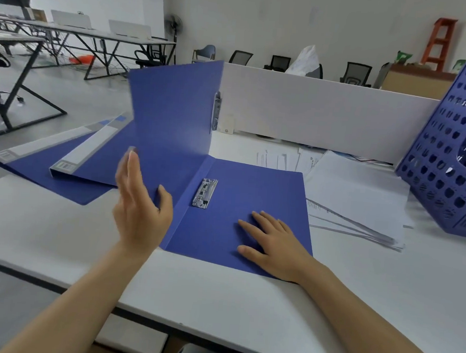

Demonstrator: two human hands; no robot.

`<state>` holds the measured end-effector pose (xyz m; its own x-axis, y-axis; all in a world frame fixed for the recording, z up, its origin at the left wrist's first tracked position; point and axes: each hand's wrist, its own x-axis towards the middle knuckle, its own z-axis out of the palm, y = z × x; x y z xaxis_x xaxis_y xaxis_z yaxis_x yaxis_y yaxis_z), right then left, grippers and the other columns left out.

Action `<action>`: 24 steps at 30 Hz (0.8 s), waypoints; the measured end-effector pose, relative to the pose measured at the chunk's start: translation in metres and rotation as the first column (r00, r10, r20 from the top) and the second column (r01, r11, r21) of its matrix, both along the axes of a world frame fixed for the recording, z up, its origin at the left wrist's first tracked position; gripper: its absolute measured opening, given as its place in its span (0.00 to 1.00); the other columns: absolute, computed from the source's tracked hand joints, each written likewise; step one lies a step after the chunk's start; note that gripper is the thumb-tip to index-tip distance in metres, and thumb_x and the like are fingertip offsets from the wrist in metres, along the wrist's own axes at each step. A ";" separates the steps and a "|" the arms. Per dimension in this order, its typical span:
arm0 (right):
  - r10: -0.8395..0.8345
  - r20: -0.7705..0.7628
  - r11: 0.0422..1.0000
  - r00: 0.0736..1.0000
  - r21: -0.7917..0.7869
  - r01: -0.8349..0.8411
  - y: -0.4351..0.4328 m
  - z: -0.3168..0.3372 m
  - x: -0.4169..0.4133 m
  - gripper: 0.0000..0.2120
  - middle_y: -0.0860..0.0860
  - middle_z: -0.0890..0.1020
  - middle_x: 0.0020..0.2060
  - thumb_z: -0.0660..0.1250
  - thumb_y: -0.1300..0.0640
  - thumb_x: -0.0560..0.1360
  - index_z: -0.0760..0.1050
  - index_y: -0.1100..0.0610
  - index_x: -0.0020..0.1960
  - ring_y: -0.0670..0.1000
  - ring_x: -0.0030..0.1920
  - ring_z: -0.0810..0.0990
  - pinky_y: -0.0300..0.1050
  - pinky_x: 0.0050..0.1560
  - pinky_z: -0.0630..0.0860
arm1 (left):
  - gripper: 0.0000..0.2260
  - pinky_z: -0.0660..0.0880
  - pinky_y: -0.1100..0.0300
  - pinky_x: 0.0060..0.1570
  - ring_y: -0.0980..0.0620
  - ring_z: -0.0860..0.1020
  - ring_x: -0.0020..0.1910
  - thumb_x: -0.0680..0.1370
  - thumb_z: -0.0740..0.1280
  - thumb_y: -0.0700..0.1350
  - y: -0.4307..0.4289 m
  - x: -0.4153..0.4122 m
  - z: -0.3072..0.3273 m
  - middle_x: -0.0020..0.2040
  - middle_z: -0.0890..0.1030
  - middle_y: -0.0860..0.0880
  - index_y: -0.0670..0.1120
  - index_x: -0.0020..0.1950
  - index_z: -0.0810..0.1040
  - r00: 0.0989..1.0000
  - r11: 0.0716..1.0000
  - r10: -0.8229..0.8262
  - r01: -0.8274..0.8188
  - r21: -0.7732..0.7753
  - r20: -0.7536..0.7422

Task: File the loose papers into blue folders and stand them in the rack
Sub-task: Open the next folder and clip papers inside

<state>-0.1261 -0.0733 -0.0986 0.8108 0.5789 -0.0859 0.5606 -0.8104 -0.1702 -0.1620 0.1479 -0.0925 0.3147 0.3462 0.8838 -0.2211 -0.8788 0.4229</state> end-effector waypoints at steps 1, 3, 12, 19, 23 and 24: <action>-0.002 -0.007 1.000 1.000 0.003 0.002 0.001 0.001 -0.001 0.50 0.48 0.49 0.77 0.30 0.28 0.55 0.49 0.44 0.75 0.49 0.76 0.43 0.47 0.74 0.42 | 0.32 0.72 0.45 0.55 0.38 0.62 0.65 0.69 0.62 0.29 0.006 0.003 -0.001 0.66 0.63 0.29 0.41 0.70 0.53 0.992 0.987 0.127 -0.129 0.096 0.020; 0.000 -0.012 1.000 1.000 0.013 0.000 0.001 0.002 -0.001 0.50 0.48 0.49 0.76 0.31 0.28 0.56 0.50 0.44 0.75 0.49 0.76 0.44 0.47 0.74 0.42 | 0.33 0.56 0.47 0.71 0.34 0.57 0.67 0.68 0.61 0.29 0.014 0.008 -0.002 0.66 0.58 0.29 0.44 0.70 0.53 0.935 0.907 0.352 -0.352 0.231 0.041; -0.013 -0.030 1.000 0.999 -0.028 0.012 0.000 0.001 0.001 0.28 0.48 0.48 0.77 0.49 0.38 0.77 0.50 0.45 0.75 0.49 0.76 0.43 0.48 0.75 0.41 | 0.24 0.44 0.43 0.72 0.42 0.48 0.76 0.81 0.51 0.51 0.017 -0.001 -0.010 0.77 0.51 0.42 0.47 0.76 0.53 0.331 0.889 0.444 -0.044 0.456 -0.833; -0.016 0.022 0.999 1.000 -0.040 0.017 -0.003 0.007 0.002 0.27 0.48 0.57 0.75 0.51 0.40 0.78 0.53 0.47 0.75 0.49 0.75 0.53 0.46 0.73 0.51 | 0.21 0.65 0.50 0.65 0.47 0.61 0.72 0.82 0.46 0.51 0.017 0.002 0.000 0.75 0.60 0.48 0.50 0.75 0.55 0.220 0.912 0.333 0.172 0.372 -0.917; -0.125 0.176 0.990 0.976 0.091 0.110 -0.006 0.016 0.006 0.22 0.49 0.78 0.58 0.51 0.44 0.80 0.66 0.53 0.69 0.50 0.59 0.73 0.43 0.55 0.69 | 0.16 0.62 0.62 0.31 0.48 0.72 0.42 0.80 0.51 0.50 0.011 0.004 0.022 0.41 0.77 0.50 0.45 0.49 0.76 0.332 0.931 0.271 0.147 0.333 -0.904; -0.131 0.231 0.990 0.964 0.090 0.113 -0.004 0.015 0.007 0.21 0.50 0.80 0.53 0.51 0.45 0.80 0.69 0.54 0.66 0.51 0.55 0.75 0.43 0.50 0.70 | 0.15 0.60 0.63 0.29 0.48 0.71 0.40 0.80 0.51 0.49 0.010 0.010 0.028 0.37 0.73 0.50 0.44 0.44 0.74 0.312 0.940 0.264 0.130 0.317 -0.913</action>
